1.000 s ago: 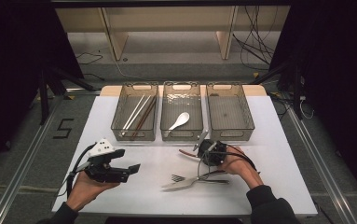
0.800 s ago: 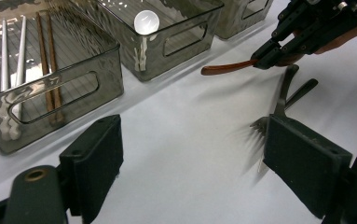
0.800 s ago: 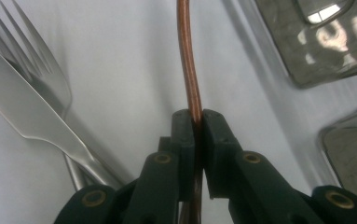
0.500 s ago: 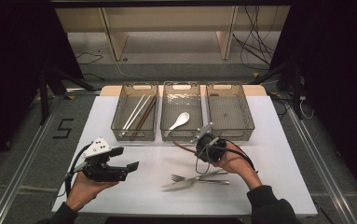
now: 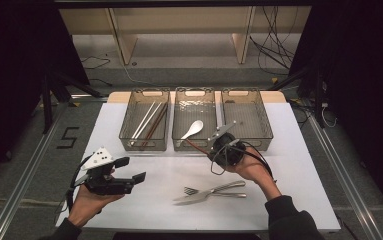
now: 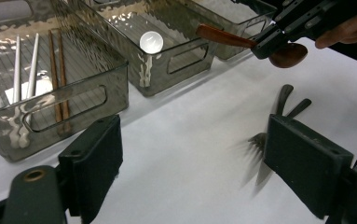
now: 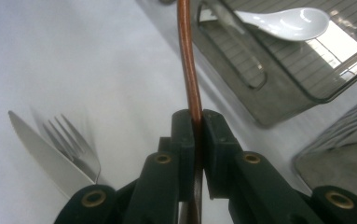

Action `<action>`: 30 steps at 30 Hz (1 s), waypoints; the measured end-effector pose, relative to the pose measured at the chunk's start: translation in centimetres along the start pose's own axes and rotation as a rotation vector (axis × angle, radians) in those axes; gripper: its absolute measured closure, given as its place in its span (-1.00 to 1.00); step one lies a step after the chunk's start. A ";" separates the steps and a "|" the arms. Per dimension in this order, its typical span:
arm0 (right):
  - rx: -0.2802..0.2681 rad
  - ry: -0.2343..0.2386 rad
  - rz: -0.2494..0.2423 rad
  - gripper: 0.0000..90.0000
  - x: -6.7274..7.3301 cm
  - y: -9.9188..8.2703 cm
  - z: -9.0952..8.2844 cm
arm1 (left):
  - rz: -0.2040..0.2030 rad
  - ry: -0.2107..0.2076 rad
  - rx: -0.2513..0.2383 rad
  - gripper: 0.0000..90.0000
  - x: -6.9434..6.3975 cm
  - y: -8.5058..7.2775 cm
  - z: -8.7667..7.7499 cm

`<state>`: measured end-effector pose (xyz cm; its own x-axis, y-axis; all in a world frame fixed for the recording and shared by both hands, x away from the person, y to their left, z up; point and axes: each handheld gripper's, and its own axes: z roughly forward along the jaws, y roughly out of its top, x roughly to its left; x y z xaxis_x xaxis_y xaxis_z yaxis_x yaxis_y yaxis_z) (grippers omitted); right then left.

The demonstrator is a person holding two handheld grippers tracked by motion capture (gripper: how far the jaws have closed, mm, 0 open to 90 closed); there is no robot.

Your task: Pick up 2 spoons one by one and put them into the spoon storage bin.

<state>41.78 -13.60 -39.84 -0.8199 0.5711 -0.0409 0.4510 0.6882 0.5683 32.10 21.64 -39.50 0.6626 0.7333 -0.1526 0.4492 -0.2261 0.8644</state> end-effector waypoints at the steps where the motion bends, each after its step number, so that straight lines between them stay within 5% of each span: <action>1: -0.010 0.000 0.006 0.88 -0.2 0.1 -0.1 | -0.005 -0.001 -0.010 -0.59 0.0 0.0 0.0; 10: -0.071 -0.023 0.081 0.88 -1.6 1.9 -0.5 | 0.006 -0.005 -0.017 -0.59 -0.1 0.0 -0.1; 30: -0.111 -0.083 0.216 0.87 -4.6 6.3 0.2 | -0.005 0.005 -0.040 -0.60 0.2 -0.3 -0.7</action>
<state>48.47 -11.80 -36.25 -0.6751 0.7373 0.0264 0.5673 0.4959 0.6575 31.68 22.27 -39.42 0.6572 0.7378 -0.1541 0.4279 -0.1969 0.8821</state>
